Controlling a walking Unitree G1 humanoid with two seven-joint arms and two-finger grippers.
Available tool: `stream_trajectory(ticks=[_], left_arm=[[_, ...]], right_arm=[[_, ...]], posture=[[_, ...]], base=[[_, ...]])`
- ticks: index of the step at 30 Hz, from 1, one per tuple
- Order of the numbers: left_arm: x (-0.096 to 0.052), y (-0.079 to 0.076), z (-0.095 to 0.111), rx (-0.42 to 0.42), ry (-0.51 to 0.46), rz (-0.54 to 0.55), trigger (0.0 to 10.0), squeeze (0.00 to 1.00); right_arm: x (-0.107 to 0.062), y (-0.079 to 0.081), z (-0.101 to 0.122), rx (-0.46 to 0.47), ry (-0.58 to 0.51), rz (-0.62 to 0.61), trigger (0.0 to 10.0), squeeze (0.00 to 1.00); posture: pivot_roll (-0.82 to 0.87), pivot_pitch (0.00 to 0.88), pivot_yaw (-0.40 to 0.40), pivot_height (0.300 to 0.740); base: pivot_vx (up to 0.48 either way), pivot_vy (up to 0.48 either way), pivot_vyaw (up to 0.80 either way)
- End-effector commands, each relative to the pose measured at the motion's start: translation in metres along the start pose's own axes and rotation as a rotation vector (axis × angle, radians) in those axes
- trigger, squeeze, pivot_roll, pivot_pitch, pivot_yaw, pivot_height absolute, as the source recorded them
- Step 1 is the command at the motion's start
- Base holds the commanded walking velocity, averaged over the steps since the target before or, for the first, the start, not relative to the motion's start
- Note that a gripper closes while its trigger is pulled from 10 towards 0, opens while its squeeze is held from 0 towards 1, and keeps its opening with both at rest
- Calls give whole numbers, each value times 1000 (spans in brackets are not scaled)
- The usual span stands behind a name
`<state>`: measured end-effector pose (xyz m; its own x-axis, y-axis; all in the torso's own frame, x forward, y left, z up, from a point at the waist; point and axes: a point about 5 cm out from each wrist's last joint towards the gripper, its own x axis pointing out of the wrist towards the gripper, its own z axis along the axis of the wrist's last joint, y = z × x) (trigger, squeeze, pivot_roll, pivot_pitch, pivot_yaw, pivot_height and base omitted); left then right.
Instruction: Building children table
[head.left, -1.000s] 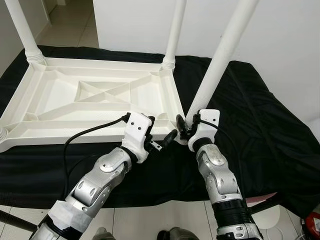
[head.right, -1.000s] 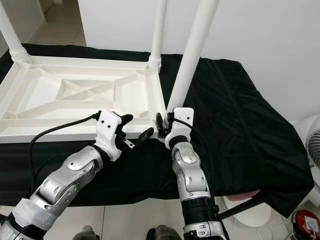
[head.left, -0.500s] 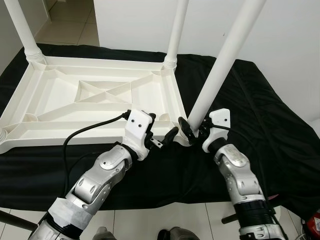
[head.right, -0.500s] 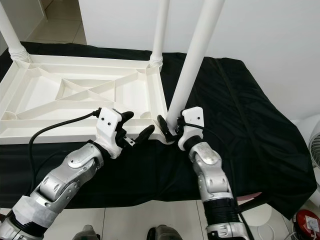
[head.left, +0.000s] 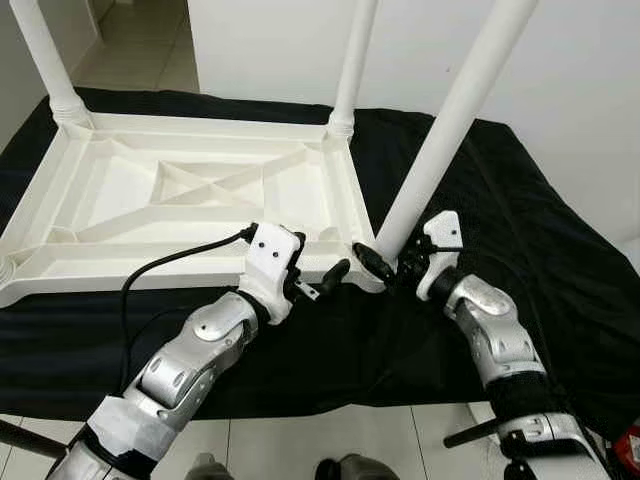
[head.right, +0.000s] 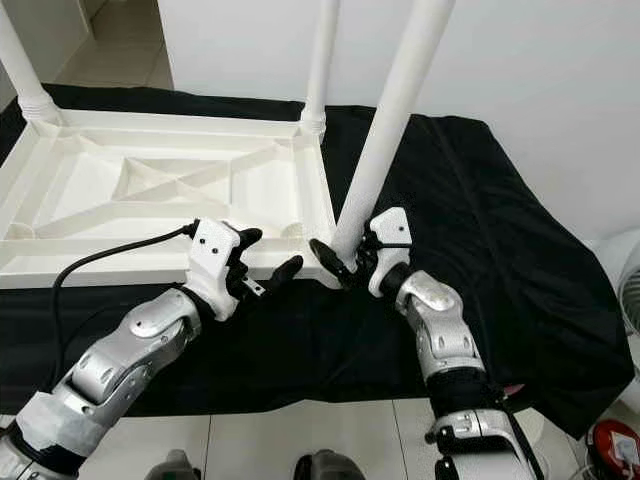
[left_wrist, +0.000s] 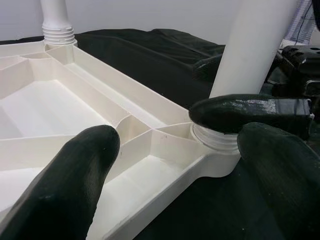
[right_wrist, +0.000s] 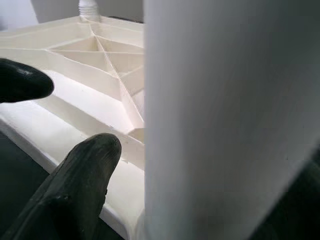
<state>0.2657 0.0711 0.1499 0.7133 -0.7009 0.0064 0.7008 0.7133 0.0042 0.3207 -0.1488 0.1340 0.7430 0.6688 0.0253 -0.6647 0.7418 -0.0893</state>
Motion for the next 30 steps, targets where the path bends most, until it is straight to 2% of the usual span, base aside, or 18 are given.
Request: stream_trajectory(ticks=[1,2,4,5,6,7,15,21,22,23,26,30], left_arm=[[-2,-17,-2,5,13,-271,10000,0],[-2,-17,-1,6,14,-273,10000,0],[-2,-17,-1,7,14,-274,10000,0],[-2,-17,-1,8,14,-276,10000,0],[-2,-17,-1,8,14,-276,10000,0],[-2,-18,-1,11,16,-277,10000,0],[-5,-17,-1,12,20,-273,10000,0],[-5,-18,-2,11,21,-279,10000,0],[-5,-18,-2,10,20,-279,10000,0],[-5,-18,-2,10,20,-279,10000,0],[-6,-19,-2,6,20,-280,10000,0],[-6,-20,-3,5,22,-279,10000,0]], right_arm=[[-1,-1,-5,-12,30,28,10000,0],[2,-3,-7,-19,47,52,7490,0],[4,-4,-9,-23,58,66,7490,0],[5,-5,-11,-23,72,86,1882,0],[5,-5,-11,-23,72,86,1882,0],[5,-5,-13,-18,84,100,0,0],[-1,-4,-24,-1,116,148,0,0],[-4,-2,-25,16,99,119,0,0],[-3,-2,-26,24,100,99,10000,0],[-3,-2,-26,24,100,99,10000,0],[0,-1,-34,6,163,-52,10000,0],[1,3,-35,15,160,-107,10000,0]], posture=[[55,17,-78,740],[58,12,-78,740],[58,12,-78,740],[58,12,-78,740],[58,12,-78,740],[66,1,-79,740],[71,0,-80,740],[65,0,-81,740],[62,2,-82,740],[62,2,-82,740],[56,7,-84,740],[59,10,-86,740]], base=[[0,0,0],[0,0,0],[0,0,0],[0,0,0],[0,0,0],[0,0,0],[0,0,0],[0,0,0],[0,0,0],[0,0,0],[0,0,0],[0,0,0]])
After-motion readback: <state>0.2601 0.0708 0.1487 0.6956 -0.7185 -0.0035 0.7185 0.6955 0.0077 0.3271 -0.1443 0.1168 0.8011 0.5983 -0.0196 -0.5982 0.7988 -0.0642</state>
